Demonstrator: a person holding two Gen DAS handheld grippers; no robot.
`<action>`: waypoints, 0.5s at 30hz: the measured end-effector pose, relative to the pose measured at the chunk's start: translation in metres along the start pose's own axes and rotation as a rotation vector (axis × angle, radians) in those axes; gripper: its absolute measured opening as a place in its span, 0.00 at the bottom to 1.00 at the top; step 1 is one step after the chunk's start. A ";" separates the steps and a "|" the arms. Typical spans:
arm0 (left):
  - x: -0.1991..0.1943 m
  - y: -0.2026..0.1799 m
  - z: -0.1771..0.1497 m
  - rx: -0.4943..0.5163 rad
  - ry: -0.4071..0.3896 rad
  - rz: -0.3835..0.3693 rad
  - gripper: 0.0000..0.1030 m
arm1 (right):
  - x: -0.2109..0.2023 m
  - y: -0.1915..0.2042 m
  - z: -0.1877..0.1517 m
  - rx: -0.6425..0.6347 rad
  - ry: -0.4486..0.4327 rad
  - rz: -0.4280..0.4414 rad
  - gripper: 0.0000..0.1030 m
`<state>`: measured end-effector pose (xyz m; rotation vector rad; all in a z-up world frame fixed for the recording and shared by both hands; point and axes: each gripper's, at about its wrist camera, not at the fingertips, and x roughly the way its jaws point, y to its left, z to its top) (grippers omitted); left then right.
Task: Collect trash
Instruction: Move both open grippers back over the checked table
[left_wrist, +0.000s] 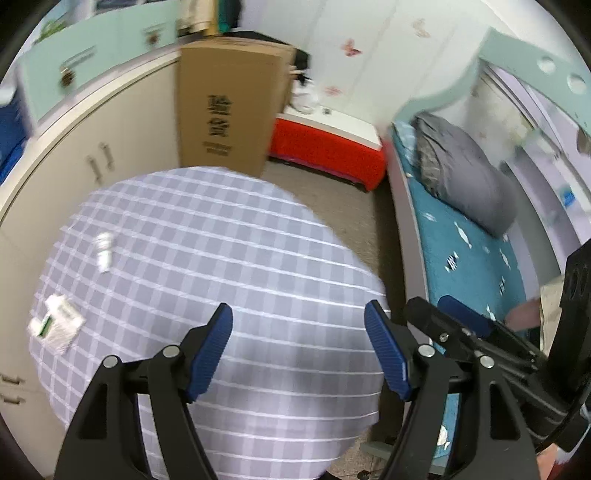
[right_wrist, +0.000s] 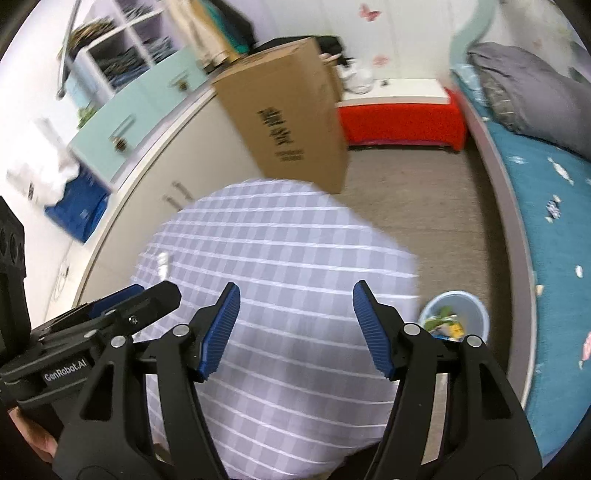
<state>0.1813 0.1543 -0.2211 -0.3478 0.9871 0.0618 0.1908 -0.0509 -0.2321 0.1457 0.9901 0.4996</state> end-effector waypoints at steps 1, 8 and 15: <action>-0.005 0.023 0.000 -0.014 0.000 0.005 0.70 | 0.007 0.016 -0.003 -0.005 0.004 0.006 0.61; -0.023 0.133 -0.005 -0.085 0.003 0.052 0.71 | 0.061 0.115 -0.018 -0.036 0.040 0.063 0.61; -0.022 0.231 -0.026 -0.193 0.042 0.099 0.71 | 0.108 0.181 -0.031 -0.101 0.112 0.086 0.62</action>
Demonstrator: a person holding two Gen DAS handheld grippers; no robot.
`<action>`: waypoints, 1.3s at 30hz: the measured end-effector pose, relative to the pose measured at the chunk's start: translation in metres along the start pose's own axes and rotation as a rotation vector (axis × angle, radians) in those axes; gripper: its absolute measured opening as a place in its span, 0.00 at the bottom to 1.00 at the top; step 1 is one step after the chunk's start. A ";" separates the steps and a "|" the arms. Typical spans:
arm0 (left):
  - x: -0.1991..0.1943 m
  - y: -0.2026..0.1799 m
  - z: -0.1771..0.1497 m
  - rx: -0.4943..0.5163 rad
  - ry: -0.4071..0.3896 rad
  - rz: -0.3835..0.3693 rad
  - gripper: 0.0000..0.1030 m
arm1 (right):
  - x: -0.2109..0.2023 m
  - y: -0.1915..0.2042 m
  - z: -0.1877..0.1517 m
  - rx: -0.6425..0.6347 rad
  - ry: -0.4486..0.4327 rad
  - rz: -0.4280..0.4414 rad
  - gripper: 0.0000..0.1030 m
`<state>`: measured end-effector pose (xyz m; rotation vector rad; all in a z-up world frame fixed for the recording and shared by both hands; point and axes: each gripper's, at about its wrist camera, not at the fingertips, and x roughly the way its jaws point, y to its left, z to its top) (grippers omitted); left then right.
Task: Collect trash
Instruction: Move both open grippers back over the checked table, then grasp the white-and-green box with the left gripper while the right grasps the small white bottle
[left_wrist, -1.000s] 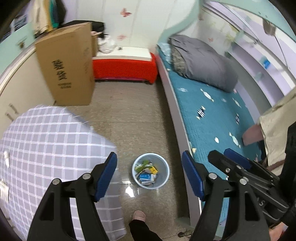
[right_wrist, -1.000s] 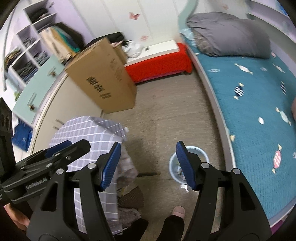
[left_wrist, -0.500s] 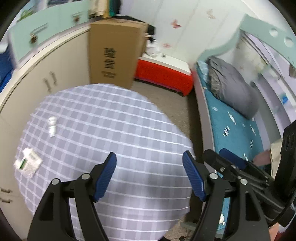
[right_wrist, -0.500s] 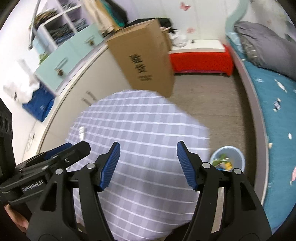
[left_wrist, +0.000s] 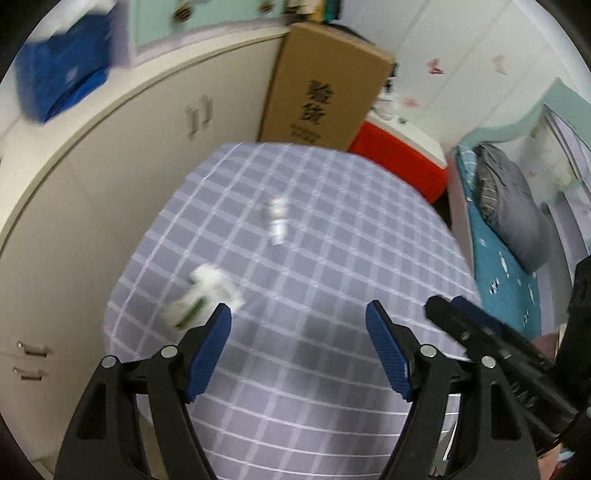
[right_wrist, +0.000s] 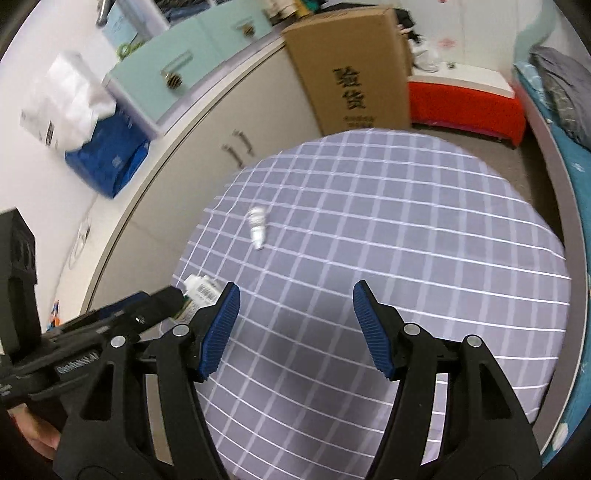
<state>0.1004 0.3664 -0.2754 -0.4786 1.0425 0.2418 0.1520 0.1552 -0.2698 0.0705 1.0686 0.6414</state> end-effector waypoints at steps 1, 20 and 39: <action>0.003 0.011 -0.002 -0.014 0.007 0.008 0.71 | 0.007 0.007 0.000 -0.010 0.011 0.000 0.62; 0.079 0.098 -0.005 -0.183 0.076 -0.059 0.69 | 0.087 0.038 0.005 -0.051 0.130 -0.044 0.62; 0.074 0.095 0.059 -0.145 -0.137 -0.077 0.05 | 0.160 0.054 0.049 -0.130 0.102 -0.011 0.60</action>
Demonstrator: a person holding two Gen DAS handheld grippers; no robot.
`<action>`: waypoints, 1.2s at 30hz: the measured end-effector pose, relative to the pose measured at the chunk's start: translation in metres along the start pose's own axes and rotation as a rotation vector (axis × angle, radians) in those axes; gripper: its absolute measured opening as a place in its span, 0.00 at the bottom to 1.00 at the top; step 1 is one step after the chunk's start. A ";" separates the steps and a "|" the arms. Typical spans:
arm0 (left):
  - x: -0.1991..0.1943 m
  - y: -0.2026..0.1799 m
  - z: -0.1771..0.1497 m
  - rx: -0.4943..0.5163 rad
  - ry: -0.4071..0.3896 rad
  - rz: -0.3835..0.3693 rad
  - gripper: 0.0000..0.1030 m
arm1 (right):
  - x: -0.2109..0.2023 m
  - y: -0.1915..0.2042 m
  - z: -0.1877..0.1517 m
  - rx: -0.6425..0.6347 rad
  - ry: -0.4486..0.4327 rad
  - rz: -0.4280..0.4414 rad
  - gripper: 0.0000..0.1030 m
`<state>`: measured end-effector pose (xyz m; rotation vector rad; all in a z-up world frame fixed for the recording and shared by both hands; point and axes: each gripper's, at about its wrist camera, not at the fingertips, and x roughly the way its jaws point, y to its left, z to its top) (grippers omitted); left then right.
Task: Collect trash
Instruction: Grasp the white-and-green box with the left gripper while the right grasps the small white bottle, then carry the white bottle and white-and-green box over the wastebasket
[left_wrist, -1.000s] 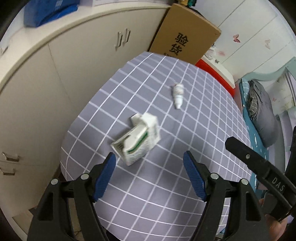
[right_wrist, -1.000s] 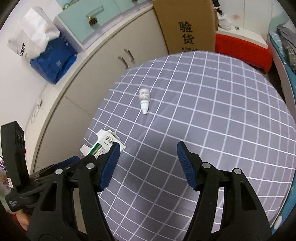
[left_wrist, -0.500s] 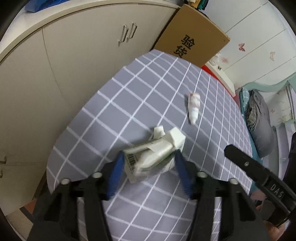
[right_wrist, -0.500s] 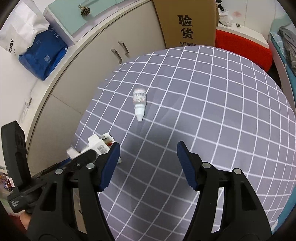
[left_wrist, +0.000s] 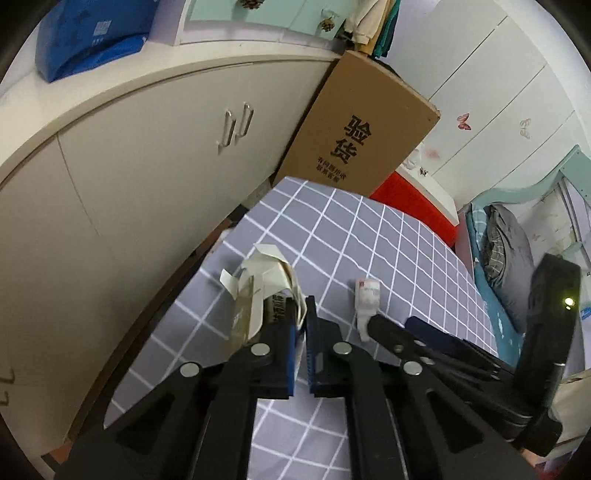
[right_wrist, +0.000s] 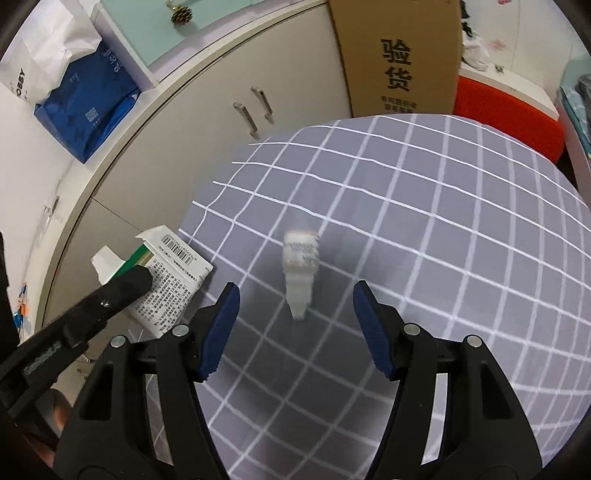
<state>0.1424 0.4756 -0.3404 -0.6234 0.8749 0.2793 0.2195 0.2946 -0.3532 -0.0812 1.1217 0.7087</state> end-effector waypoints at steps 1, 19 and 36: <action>0.002 0.000 0.001 -0.002 -0.002 -0.007 0.05 | 0.005 0.001 0.002 -0.009 0.000 0.000 0.56; -0.014 -0.095 -0.012 0.120 0.029 -0.017 0.05 | -0.053 -0.043 -0.002 0.029 -0.001 0.068 0.24; -0.001 -0.391 -0.135 0.448 0.167 -0.155 0.05 | -0.266 -0.293 -0.102 0.312 -0.156 -0.049 0.24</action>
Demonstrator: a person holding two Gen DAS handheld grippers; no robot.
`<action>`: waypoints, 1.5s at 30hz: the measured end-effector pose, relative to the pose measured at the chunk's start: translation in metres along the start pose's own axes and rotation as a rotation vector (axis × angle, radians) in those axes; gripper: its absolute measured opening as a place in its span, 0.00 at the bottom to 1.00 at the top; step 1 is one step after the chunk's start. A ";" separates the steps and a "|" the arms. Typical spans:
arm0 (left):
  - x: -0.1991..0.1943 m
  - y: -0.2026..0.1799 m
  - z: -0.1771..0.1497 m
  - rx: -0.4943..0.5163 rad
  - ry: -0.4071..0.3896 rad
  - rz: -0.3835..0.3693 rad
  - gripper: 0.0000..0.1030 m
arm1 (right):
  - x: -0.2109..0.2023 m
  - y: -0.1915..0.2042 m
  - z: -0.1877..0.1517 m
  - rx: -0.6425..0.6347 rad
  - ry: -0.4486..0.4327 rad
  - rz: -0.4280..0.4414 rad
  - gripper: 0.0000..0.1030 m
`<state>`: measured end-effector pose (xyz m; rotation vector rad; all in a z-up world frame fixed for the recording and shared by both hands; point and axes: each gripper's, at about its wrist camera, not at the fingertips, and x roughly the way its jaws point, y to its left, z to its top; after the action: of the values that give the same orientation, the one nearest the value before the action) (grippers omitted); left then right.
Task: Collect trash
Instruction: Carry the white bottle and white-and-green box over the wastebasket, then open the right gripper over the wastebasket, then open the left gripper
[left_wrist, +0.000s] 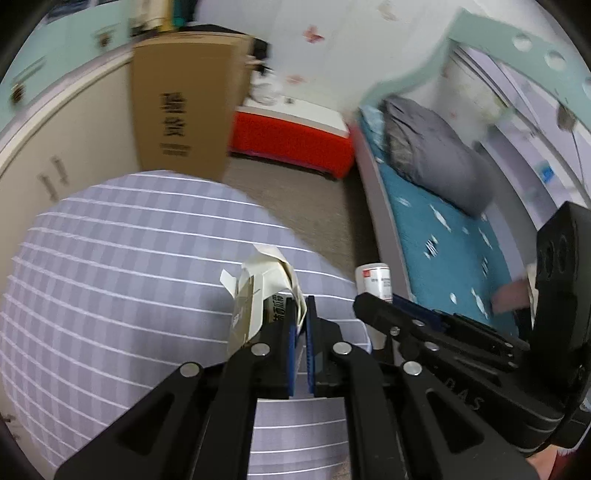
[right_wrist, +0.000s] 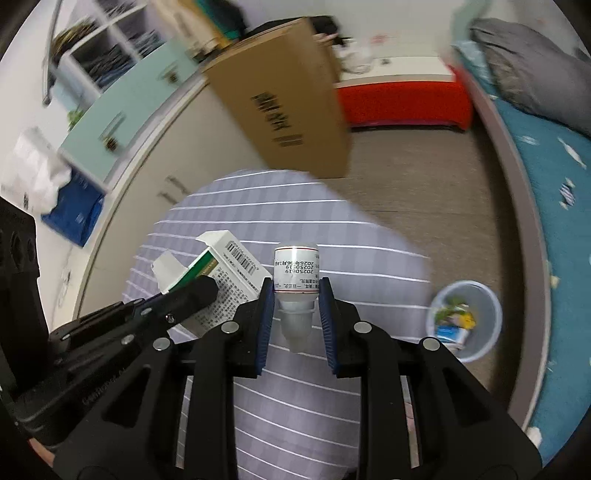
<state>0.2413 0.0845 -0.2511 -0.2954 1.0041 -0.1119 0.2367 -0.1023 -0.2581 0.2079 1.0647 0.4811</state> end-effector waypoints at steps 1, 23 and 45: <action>0.008 -0.023 -0.001 0.018 0.011 -0.013 0.05 | -0.006 -0.013 -0.001 0.015 -0.004 -0.009 0.24; 0.093 -0.217 0.017 0.249 0.137 -0.027 0.05 | -0.087 -0.202 0.001 0.230 -0.076 -0.087 0.24; 0.127 -0.255 0.034 0.291 0.203 -0.046 0.05 | -0.107 -0.258 0.011 0.330 -0.140 -0.152 0.64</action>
<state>0.3487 -0.1809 -0.2622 -0.0411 1.1657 -0.3311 0.2759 -0.3786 -0.2693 0.4421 1.0097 0.1488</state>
